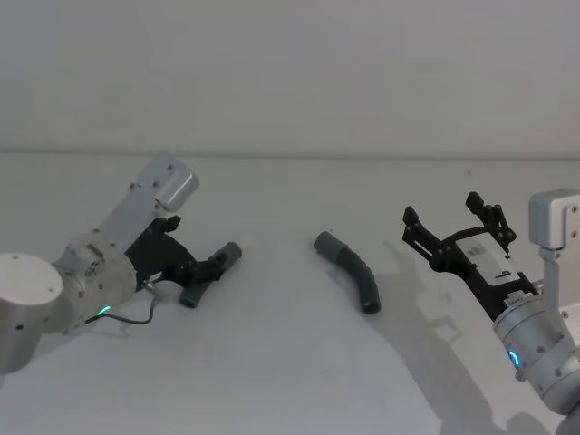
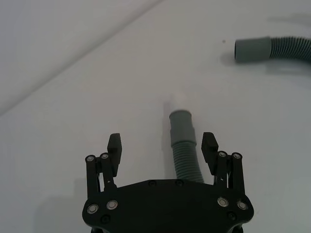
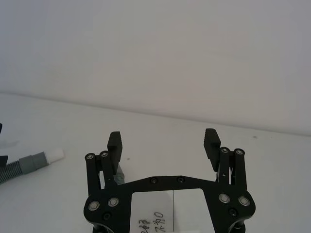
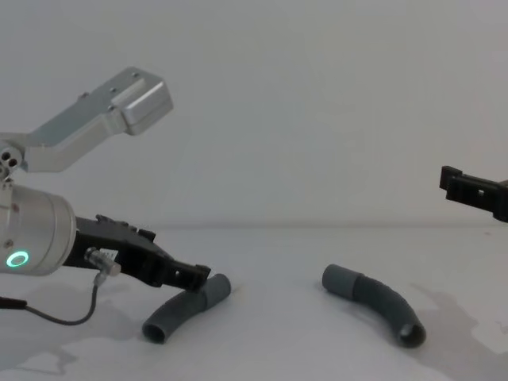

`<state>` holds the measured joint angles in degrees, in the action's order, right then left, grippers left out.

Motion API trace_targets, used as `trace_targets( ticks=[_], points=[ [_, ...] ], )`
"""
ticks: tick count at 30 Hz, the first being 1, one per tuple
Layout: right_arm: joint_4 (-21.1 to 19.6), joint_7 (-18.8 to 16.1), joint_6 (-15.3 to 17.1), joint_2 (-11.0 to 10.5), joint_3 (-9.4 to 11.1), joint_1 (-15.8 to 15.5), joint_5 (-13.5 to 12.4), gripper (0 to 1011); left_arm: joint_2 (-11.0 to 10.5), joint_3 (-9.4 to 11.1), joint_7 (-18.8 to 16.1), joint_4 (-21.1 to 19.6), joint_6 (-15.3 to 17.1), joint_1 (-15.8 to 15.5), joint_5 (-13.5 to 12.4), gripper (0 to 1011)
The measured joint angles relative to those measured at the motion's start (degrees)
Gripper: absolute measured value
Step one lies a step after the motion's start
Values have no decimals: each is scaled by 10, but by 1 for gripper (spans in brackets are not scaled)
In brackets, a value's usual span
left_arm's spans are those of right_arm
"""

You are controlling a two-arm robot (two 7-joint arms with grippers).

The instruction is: Use both hands to pick up one end of the pipe from the table, align the ends, and insert them.

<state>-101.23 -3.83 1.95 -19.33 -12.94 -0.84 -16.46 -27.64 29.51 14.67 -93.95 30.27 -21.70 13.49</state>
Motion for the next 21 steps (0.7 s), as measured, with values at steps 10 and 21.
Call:
trace_targets(
  ticks=[10, 21],
  points=[
    [0, 0, 0, 0, 0, 0, 0, 1001, -4, 8, 30, 20, 25, -23, -1, 1001],
    [0, 0, 0, 0, 0, 0, 0, 1001, 3, 10, 46, 38, 37, -33, -2, 1001]
  ],
)
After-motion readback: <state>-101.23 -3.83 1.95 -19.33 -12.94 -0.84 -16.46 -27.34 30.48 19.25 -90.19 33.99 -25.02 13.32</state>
